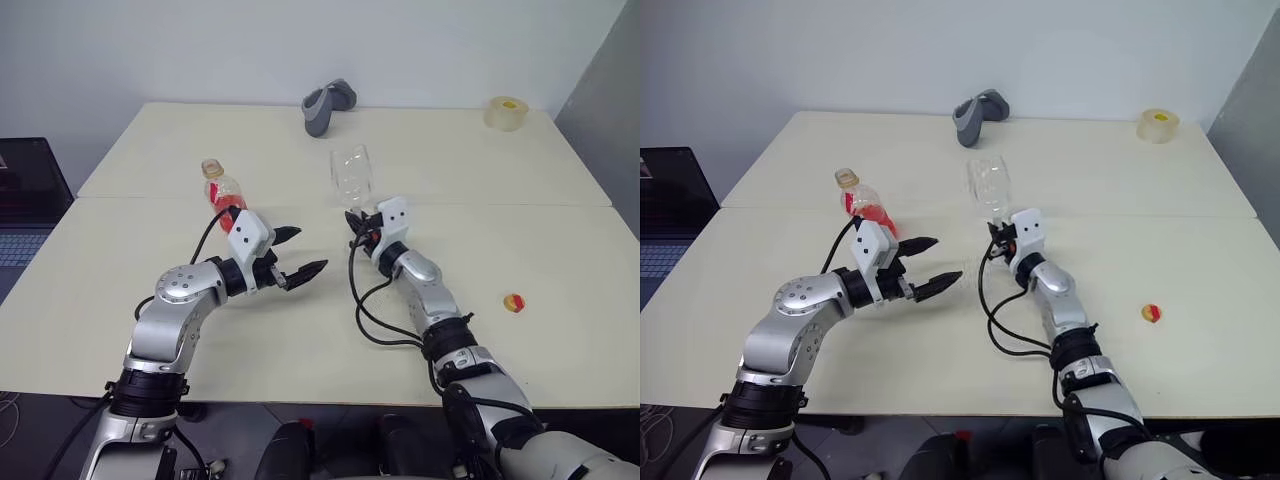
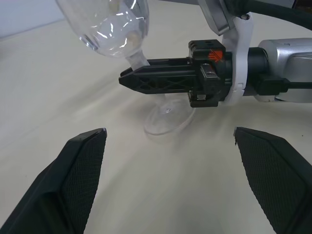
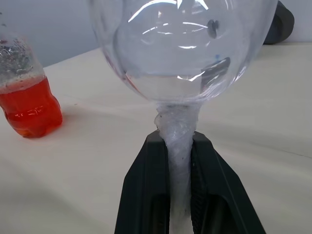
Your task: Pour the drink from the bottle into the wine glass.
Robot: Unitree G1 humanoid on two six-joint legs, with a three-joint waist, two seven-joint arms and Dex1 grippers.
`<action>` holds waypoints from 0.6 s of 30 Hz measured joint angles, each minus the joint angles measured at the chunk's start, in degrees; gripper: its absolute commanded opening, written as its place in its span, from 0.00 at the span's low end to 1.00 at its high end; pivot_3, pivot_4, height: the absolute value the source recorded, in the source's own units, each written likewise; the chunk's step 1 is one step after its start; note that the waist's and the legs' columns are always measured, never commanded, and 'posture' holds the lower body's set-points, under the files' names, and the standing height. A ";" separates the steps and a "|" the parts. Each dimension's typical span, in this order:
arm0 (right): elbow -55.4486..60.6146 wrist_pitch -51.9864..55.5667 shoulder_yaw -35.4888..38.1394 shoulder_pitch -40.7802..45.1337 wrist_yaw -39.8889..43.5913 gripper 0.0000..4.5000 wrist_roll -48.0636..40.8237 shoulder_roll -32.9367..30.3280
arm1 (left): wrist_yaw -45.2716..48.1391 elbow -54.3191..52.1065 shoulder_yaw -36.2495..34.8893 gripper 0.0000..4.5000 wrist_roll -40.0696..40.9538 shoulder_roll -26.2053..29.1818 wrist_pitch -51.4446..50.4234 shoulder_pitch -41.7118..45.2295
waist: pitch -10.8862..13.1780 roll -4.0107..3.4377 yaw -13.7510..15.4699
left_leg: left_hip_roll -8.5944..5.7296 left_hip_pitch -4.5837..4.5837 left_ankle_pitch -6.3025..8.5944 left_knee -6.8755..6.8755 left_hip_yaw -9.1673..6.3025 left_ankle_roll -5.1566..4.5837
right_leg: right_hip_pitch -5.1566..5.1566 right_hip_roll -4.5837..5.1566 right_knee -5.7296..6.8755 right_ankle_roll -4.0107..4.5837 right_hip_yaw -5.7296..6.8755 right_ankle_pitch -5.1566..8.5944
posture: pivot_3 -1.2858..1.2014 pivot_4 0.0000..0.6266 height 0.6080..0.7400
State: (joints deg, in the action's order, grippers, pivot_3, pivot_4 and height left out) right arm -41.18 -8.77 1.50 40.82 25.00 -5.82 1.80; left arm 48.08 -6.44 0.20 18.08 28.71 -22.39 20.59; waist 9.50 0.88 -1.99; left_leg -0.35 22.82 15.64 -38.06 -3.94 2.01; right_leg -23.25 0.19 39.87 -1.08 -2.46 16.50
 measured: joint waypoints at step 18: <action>12.86 4.35 -3.01 -8.60 2.94 0.04 -0.51 -2.05 | 1.13 0.02 0.95 1.00 -0.08 0.10 0.35 0.36 | -0.02 -0.01 0.07 | 0.00 -0.03 0.00 0.00 -0.01 0.00 | 0.03 0.00 0.00 0.00 -0.01 0.00 | 0.52 0.24 1.00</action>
State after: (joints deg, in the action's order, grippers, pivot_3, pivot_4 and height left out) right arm -28.32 -4.42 -1.52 32.22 27.94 -6.34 -0.24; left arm 49.21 -6.42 1.15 18.00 28.82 -22.04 20.95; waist 9.49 0.88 -1.93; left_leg -0.35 22.78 15.64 -38.06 -3.94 2.01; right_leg -23.22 0.19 39.88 -1.08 -2.46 16.51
